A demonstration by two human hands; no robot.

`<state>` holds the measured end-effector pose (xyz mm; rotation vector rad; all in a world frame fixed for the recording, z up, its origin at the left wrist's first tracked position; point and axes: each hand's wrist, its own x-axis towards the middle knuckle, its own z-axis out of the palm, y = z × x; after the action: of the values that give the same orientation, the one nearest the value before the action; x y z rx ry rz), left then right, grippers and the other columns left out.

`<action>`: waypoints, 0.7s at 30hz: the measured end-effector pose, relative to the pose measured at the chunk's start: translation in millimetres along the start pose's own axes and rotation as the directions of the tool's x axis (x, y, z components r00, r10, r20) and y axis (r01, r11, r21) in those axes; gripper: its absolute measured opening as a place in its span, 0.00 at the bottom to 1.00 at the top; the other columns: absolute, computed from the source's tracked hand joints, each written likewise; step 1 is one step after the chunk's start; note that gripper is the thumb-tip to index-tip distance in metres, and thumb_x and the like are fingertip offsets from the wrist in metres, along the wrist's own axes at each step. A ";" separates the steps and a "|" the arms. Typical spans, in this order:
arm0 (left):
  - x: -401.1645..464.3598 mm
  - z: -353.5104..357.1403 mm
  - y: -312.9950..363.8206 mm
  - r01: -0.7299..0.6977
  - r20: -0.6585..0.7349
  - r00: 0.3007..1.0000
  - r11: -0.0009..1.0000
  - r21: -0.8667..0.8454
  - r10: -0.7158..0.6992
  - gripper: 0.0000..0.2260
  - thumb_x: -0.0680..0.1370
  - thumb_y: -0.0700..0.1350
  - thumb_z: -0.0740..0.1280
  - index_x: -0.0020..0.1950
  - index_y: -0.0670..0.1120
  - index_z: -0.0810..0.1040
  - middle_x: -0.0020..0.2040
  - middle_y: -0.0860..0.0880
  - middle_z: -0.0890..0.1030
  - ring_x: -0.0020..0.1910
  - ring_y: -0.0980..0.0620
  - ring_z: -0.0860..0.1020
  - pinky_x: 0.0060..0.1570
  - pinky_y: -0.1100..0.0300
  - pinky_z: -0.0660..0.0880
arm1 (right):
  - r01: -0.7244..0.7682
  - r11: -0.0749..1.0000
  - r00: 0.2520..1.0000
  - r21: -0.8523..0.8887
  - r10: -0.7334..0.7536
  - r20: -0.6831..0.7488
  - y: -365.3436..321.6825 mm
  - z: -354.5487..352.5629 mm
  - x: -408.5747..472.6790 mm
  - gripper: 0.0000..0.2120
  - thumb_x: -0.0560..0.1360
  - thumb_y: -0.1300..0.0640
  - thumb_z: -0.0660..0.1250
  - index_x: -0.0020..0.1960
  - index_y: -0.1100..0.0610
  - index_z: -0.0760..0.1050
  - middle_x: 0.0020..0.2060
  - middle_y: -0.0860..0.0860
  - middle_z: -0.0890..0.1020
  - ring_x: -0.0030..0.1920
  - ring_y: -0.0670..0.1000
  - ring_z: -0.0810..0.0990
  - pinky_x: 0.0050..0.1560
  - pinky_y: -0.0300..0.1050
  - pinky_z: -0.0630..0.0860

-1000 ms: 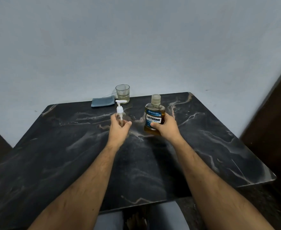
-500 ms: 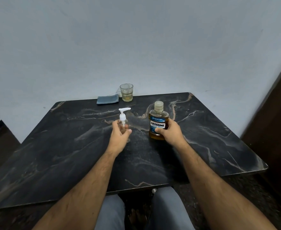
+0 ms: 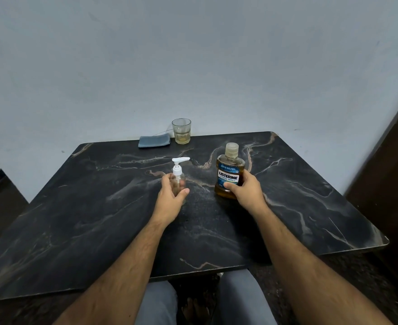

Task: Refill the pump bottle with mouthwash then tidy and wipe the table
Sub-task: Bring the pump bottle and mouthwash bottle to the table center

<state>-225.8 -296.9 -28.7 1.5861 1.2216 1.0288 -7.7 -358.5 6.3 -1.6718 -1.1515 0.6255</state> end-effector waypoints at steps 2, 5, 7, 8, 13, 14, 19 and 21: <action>-0.1 -0.4 -1.0 -0.014 0.001 1.000 1.000 -0.015 0.014 0.25 0.78 0.41 0.69 0.70 0.52 0.62 0.60 0.52 0.78 0.62 0.53 0.76 0.63 0.45 0.76 | 0.020 1.000 1.000 0.002 -0.020 -0.012 2.1 1.2 -1.8 0.22 0.72 0.60 0.75 0.64 0.56 0.75 0.59 0.51 0.82 0.59 0.49 0.80 0.64 0.49 0.76; 0.4 -0.1 -2.6 -0.027 0.001 1.000 0.999 -0.039 0.027 0.24 0.78 0.40 0.69 0.70 0.51 0.62 0.59 0.52 0.78 0.62 0.53 0.77 0.60 0.48 0.78 | 0.033 0.999 0.999 0.009 -0.032 -0.029 4.8 2.6 -2.3 0.21 0.71 0.59 0.76 0.63 0.54 0.75 0.58 0.50 0.83 0.58 0.48 0.81 0.64 0.51 0.76; 0.9 -0.4 -4.3 -0.036 0.003 0.999 0.998 -0.049 0.036 0.23 0.78 0.40 0.69 0.67 0.54 0.62 0.59 0.51 0.78 0.61 0.53 0.77 0.58 0.50 0.79 | 0.039 0.999 0.999 0.008 -0.038 -0.036 7.4 3.7 -1.3 0.21 0.71 0.59 0.76 0.62 0.54 0.76 0.57 0.50 0.83 0.57 0.48 0.81 0.63 0.52 0.77; 0.6 -0.7 -5.3 -0.039 0.007 0.999 0.998 -0.056 0.039 0.23 0.78 0.40 0.69 0.66 0.55 0.62 0.60 0.51 0.78 0.61 0.54 0.77 0.55 0.54 0.79 | 0.041 0.999 0.998 0.009 -0.041 -0.040 8.7 4.6 -1.1 0.21 0.71 0.59 0.76 0.62 0.54 0.76 0.57 0.50 0.83 0.57 0.48 0.81 0.63 0.52 0.77; -1.4 -3.8 -4.6 -0.036 0.026 0.999 0.997 -0.067 0.038 0.23 0.78 0.40 0.69 0.69 0.52 0.64 0.59 0.52 0.78 0.60 0.56 0.77 0.49 0.67 0.75 | 0.021 0.999 0.998 0.030 -0.020 -0.059 11.3 7.4 -1.5 0.22 0.70 0.60 0.76 0.62 0.53 0.75 0.58 0.49 0.82 0.58 0.48 0.80 0.64 0.53 0.76; -1.7 -4.3 -4.6 -0.038 0.026 0.999 0.997 -0.066 0.040 0.24 0.78 0.40 0.69 0.70 0.51 0.64 0.60 0.52 0.79 0.60 0.56 0.77 0.51 0.65 0.75 | 0.018 0.999 0.998 0.034 -0.016 -0.061 11.5 8.3 -3.1 0.23 0.70 0.60 0.77 0.62 0.53 0.75 0.58 0.49 0.82 0.58 0.48 0.80 0.64 0.53 0.76; -1.9 -4.4 -6.2 -0.033 0.028 0.999 0.996 -0.085 0.036 0.24 0.78 0.40 0.69 0.70 0.51 0.65 0.59 0.54 0.79 0.60 0.57 0.77 0.50 0.65 0.75 | -0.032 0.999 0.983 0.006 0.032 -0.178 13.4 13.3 -15.4 0.29 0.70 0.56 0.77 0.68 0.53 0.69 0.65 0.51 0.77 0.65 0.50 0.75 0.67 0.53 0.73; -2.7 -4.0 -6.0 -0.032 0.025 0.999 0.995 -0.095 0.035 0.24 0.78 0.40 0.69 0.70 0.51 0.65 0.58 0.54 0.79 0.60 0.57 0.77 0.48 0.67 0.75 | -0.035 0.998 0.945 -0.060 0.013 -0.327 8.0 14.4 -24.3 0.30 0.71 0.52 0.76 0.69 0.54 0.69 0.66 0.52 0.74 0.68 0.51 0.71 0.68 0.53 0.70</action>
<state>-231.6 -298.1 -33.5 1.5464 1.1154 1.0680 -26.4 -374.9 -9.2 -1.7681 -0.9207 0.3109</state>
